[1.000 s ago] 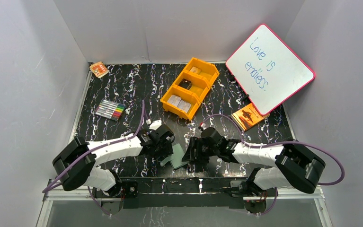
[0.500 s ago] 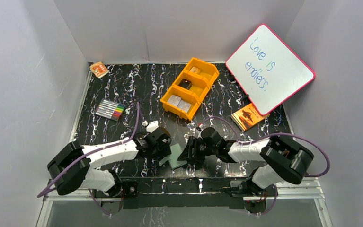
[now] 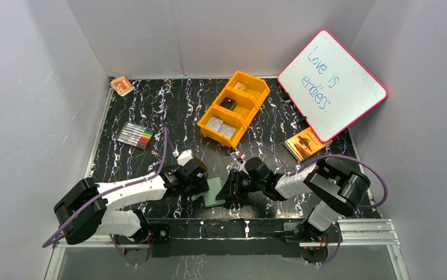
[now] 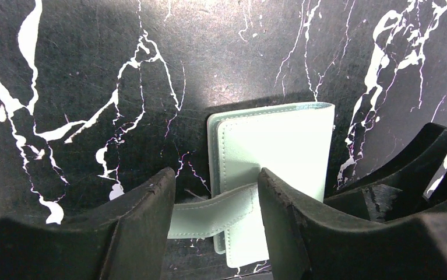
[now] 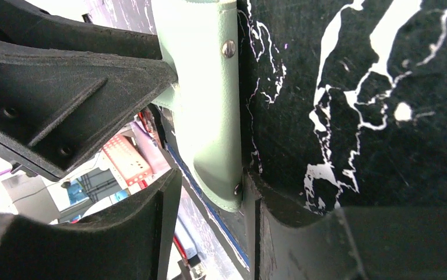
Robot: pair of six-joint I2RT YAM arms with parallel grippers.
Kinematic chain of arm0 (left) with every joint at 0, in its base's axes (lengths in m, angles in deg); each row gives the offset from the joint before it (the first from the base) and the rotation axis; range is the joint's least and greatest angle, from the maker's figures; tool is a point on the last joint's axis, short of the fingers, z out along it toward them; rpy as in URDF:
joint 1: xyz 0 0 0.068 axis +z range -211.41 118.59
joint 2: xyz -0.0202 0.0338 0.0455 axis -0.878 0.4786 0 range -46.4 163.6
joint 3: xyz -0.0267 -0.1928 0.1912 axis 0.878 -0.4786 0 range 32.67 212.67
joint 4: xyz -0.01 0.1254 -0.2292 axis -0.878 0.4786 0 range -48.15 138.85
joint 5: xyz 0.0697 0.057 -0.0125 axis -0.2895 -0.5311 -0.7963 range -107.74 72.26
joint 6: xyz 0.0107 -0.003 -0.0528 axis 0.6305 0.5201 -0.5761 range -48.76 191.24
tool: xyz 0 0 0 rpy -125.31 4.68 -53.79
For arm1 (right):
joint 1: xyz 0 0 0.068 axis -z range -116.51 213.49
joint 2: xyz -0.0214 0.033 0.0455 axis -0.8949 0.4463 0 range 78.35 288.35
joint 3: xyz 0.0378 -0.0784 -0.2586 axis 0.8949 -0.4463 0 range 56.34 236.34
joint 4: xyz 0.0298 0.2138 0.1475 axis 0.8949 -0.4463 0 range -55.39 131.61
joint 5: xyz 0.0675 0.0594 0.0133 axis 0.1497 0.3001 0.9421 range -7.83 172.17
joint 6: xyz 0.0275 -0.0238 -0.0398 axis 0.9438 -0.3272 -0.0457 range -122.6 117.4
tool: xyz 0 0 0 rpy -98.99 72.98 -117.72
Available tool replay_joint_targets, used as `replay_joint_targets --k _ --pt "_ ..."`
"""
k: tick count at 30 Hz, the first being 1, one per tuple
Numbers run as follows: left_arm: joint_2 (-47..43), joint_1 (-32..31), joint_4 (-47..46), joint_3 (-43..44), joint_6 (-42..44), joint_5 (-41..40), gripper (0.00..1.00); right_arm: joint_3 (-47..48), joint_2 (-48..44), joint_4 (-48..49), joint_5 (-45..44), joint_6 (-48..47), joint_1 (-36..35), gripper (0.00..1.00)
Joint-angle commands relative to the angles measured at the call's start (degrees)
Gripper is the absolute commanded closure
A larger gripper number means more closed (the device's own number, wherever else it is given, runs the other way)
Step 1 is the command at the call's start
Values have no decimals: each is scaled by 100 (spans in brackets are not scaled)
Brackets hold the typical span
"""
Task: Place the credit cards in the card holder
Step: Close the card holder at the center of the board, then pick up the card holder from the center of the board.
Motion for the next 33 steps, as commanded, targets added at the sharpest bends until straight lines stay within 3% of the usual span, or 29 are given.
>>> replay_joint_targets --k 1,7,15,26,30,33 --pt "367 -21 579 -561 -63 222 47 11 308 362 -12 37 -1 48" --pt "375 -21 536 -588 -64 259 48 61 503 568 -134 224 -9 61" --pt "254 -21 635 -515 -55 207 48 97 455 595 -173 102 -11 100" --pt "-859 31 2446 1539 78 -907 31 914 -1571 -2871 -1178 -1821 -11 100" --pt "-1249 27 2998 2550 37 -1551 25 1693 -2400 -4499 -2069 -2873 -11 100" --pt "-1555 40 2921 3204 165 -1980 22 2454 -2719 -5353 -2923 -3790 -12 100"
